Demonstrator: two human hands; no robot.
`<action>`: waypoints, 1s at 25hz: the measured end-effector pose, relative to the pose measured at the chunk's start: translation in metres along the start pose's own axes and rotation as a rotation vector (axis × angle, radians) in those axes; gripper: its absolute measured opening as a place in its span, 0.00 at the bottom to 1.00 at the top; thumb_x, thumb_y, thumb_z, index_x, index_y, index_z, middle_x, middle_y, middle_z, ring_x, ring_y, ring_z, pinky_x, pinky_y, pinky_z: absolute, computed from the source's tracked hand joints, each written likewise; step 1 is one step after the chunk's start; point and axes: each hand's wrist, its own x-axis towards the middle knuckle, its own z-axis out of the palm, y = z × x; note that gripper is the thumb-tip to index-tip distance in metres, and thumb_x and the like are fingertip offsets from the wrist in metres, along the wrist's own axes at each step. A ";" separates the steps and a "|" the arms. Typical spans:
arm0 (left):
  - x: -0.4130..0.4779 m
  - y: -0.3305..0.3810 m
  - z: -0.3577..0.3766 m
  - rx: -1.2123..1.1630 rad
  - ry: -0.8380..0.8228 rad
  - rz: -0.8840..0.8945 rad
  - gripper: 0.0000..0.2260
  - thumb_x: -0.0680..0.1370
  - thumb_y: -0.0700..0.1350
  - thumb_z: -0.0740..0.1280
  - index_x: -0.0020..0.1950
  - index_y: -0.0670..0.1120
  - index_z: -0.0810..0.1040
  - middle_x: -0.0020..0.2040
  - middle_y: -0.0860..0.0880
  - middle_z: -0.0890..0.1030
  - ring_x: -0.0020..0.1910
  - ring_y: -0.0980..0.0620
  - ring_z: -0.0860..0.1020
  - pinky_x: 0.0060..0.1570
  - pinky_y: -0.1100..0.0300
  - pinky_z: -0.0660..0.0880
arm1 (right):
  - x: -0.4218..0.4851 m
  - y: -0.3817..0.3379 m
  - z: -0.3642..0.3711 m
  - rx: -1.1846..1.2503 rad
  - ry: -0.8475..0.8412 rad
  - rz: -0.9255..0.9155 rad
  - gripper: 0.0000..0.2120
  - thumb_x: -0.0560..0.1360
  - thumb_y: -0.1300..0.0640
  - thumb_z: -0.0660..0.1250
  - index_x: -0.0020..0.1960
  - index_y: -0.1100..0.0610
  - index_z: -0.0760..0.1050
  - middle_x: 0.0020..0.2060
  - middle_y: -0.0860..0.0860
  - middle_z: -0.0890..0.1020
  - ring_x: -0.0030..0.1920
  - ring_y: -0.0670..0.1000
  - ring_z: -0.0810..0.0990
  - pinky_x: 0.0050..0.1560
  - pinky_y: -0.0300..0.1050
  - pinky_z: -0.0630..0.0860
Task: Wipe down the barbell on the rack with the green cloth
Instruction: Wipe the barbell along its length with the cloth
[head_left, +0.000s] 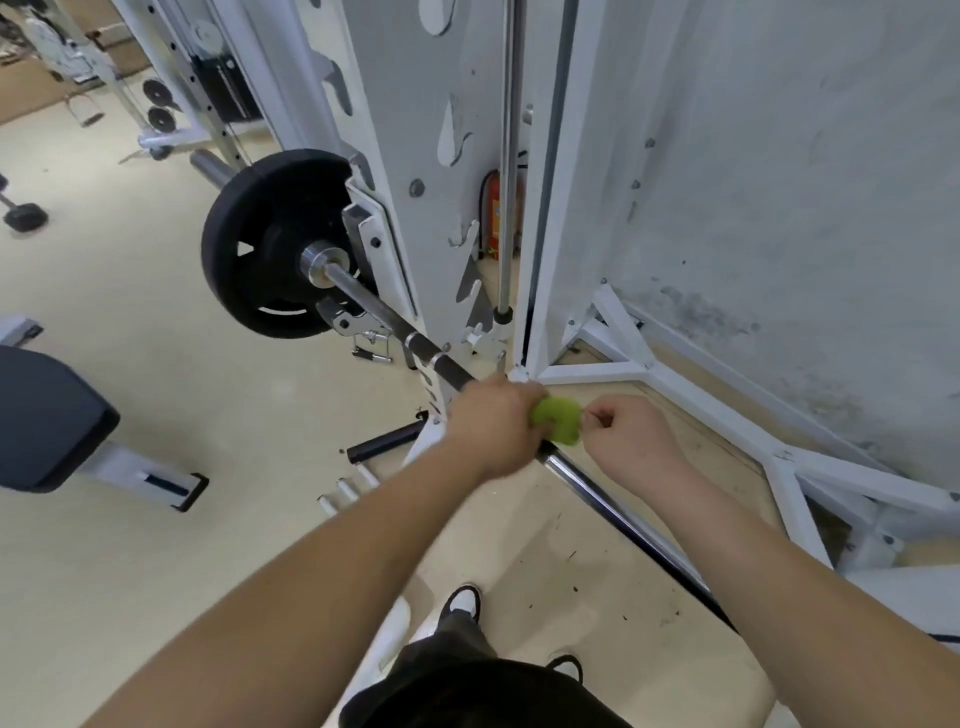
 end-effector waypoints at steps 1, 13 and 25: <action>-0.014 0.014 0.004 -0.065 -0.009 0.047 0.10 0.78 0.55 0.67 0.56 0.54 0.79 0.46 0.48 0.80 0.50 0.45 0.77 0.45 0.53 0.75 | 0.001 -0.001 0.000 -0.009 0.004 0.001 0.07 0.73 0.63 0.64 0.37 0.57 0.73 0.32 0.49 0.75 0.35 0.52 0.73 0.35 0.45 0.68; -0.002 -0.135 -0.060 -0.301 0.638 -0.452 0.08 0.81 0.51 0.66 0.49 0.47 0.77 0.43 0.50 0.80 0.43 0.48 0.76 0.41 0.53 0.72 | 0.066 -0.091 0.053 -0.009 -0.110 -0.079 0.05 0.76 0.52 0.70 0.46 0.50 0.84 0.42 0.45 0.85 0.46 0.47 0.83 0.48 0.44 0.78; 0.023 -0.179 -0.018 -0.081 0.297 0.231 0.16 0.73 0.38 0.74 0.60 0.44 0.82 0.58 0.49 0.83 0.55 0.43 0.75 0.54 0.52 0.78 | 0.097 -0.129 0.090 -0.196 -0.215 0.069 0.13 0.71 0.54 0.77 0.29 0.55 0.83 0.23 0.47 0.79 0.30 0.54 0.77 0.32 0.45 0.74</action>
